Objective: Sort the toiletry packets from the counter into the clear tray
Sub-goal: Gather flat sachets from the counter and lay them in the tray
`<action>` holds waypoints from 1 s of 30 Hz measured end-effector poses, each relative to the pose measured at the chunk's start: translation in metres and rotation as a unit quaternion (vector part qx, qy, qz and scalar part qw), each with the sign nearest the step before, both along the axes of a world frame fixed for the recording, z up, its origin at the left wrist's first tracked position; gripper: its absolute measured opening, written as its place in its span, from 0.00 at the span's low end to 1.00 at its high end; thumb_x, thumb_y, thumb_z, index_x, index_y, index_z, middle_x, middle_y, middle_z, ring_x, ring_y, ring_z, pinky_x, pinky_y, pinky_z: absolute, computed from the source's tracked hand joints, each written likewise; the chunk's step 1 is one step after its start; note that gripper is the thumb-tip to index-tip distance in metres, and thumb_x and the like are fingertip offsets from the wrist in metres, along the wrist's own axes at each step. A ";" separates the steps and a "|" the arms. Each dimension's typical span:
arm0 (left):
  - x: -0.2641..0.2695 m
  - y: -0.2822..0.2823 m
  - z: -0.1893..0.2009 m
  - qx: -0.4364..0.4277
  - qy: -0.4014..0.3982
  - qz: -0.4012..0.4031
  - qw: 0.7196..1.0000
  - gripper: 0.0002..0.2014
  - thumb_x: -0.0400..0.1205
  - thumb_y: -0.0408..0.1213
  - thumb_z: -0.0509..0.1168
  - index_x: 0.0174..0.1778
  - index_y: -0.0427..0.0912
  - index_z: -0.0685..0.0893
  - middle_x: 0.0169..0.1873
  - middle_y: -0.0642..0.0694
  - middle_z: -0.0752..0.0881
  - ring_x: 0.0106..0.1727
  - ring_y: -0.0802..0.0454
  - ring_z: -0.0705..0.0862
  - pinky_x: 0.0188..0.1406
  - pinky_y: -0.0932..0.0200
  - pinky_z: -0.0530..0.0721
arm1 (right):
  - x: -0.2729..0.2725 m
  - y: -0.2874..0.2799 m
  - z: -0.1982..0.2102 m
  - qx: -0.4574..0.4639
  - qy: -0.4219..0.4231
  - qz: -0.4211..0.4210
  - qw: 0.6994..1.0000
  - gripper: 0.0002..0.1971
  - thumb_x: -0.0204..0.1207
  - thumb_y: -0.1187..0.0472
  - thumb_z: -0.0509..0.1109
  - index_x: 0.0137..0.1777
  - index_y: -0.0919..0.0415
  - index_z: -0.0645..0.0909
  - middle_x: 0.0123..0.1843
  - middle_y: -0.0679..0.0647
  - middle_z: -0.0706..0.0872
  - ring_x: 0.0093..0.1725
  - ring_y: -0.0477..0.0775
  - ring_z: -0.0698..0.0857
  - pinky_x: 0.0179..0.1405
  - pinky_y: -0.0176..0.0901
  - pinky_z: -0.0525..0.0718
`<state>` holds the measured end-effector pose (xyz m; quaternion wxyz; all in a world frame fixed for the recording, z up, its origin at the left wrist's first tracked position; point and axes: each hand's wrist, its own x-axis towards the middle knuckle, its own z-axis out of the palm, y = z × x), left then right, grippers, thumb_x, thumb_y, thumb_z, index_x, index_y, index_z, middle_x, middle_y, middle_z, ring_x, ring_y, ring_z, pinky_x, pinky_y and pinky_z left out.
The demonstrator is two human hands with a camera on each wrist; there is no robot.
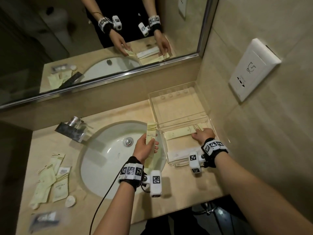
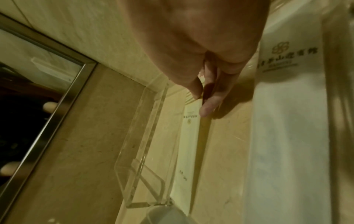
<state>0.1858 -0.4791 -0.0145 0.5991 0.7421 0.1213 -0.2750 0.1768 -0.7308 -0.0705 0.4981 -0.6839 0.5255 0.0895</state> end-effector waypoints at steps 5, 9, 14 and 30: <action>0.007 0.000 -0.004 0.007 0.007 0.003 1.000 0.11 0.84 0.29 0.61 0.62 0.38 0.78 0.40 0.41 0.87 0.35 0.48 0.84 0.39 0.54 0.87 | 0.006 0.000 -0.016 -0.013 -0.002 0.016 1.000 0.15 0.72 0.60 0.77 0.56 0.68 0.86 0.54 0.62 0.91 0.54 0.61 0.89 0.53 0.45 0.86; 0.010 0.002 -0.009 0.006 0.002 -0.008 1.000 0.15 0.80 0.27 0.67 0.62 0.39 0.78 0.47 0.39 0.88 0.36 0.48 0.85 0.42 0.51 0.88 | 0.010 0.003 -0.016 -0.018 0.021 0.015 1.000 0.17 0.71 0.60 0.78 0.56 0.70 0.86 0.53 0.63 0.90 0.53 0.61 0.88 0.44 0.42 0.81; 0.013 0.004 -0.014 -0.006 0.003 -0.014 1.000 0.17 0.78 0.23 0.67 0.62 0.39 0.76 0.49 0.37 0.88 0.39 0.44 0.85 0.49 0.46 0.87 | 0.016 0.003 -0.016 -0.027 0.053 -0.016 0.998 0.31 0.64 0.60 0.83 0.64 0.73 0.77 0.62 0.65 0.87 0.61 0.63 0.86 0.49 0.46 0.86; 0.038 -0.047 -0.004 0.034 -0.039 -0.148 0.988 0.21 0.69 0.33 0.80 0.57 0.38 0.85 0.50 0.39 0.89 0.53 0.38 0.87 0.57 0.39 0.86 | 0.005 0.029 0.054 0.196 -0.191 0.207 0.939 0.11 0.74 0.57 0.78 0.53 0.61 0.86 0.43 0.57 0.92 0.35 0.49 0.90 0.30 0.44 0.86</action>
